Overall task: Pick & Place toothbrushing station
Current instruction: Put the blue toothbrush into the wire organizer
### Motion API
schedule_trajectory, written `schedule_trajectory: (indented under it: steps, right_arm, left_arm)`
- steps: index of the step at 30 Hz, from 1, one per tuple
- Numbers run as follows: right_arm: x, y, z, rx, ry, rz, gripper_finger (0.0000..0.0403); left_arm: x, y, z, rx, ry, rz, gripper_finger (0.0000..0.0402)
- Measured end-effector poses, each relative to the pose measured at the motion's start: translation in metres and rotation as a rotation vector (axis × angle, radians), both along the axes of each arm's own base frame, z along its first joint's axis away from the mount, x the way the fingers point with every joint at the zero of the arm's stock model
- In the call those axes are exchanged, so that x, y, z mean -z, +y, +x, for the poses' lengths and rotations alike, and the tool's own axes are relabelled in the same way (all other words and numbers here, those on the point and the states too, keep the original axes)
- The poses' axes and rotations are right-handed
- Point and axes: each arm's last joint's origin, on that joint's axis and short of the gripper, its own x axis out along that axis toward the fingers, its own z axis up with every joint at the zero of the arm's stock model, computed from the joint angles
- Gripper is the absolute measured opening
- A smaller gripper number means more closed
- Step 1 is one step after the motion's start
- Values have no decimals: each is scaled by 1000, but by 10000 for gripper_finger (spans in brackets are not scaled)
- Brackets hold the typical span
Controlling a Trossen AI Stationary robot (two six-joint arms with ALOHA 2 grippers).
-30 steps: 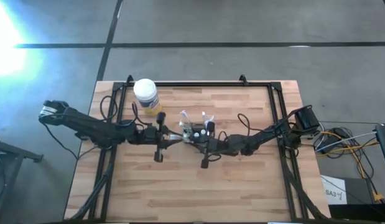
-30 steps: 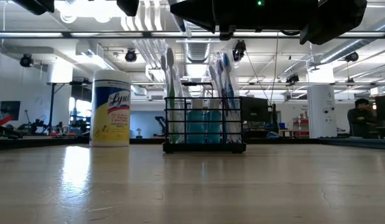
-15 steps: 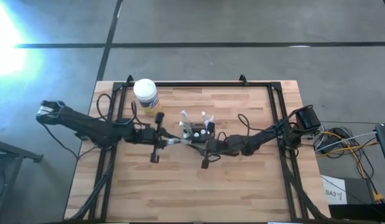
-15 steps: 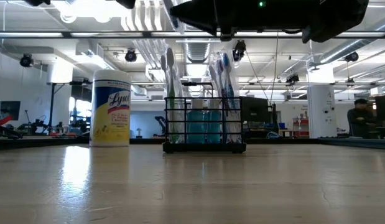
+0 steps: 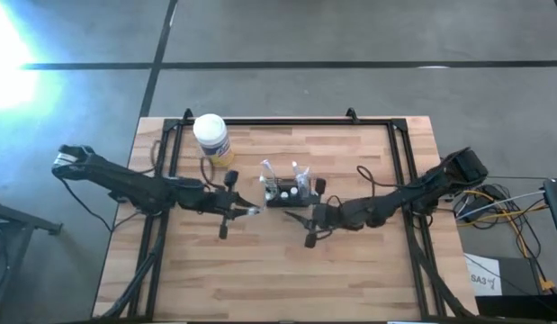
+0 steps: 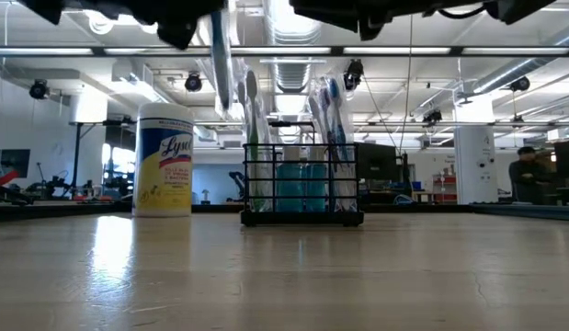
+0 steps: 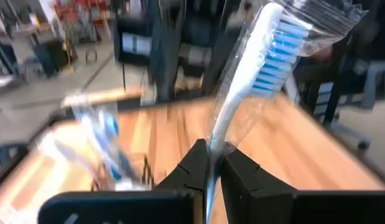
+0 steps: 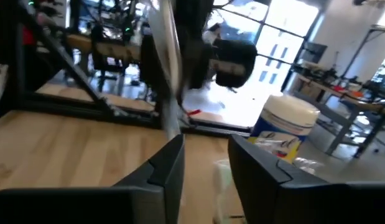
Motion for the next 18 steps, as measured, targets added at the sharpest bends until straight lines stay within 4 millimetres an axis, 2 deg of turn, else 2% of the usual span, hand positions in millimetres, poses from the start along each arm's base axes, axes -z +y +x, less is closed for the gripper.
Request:
schedule_trajectory:
  steps: [5, 9, 18]
  right_arm:
    - [-2, 8, -6, -35, 7, -12, 70]
    - [-1, 8, -8, -35, 30, -28, 18]
    - [2, 8, -8, -35, 53, -16, 13]
  left_arm:
    - [26, -1, 12, -36, 85, 43, 22]
    - [30, 0, 22, -73, 38, 109, 22]
    - [19, 20, 35, -207, 3, 178, 22]
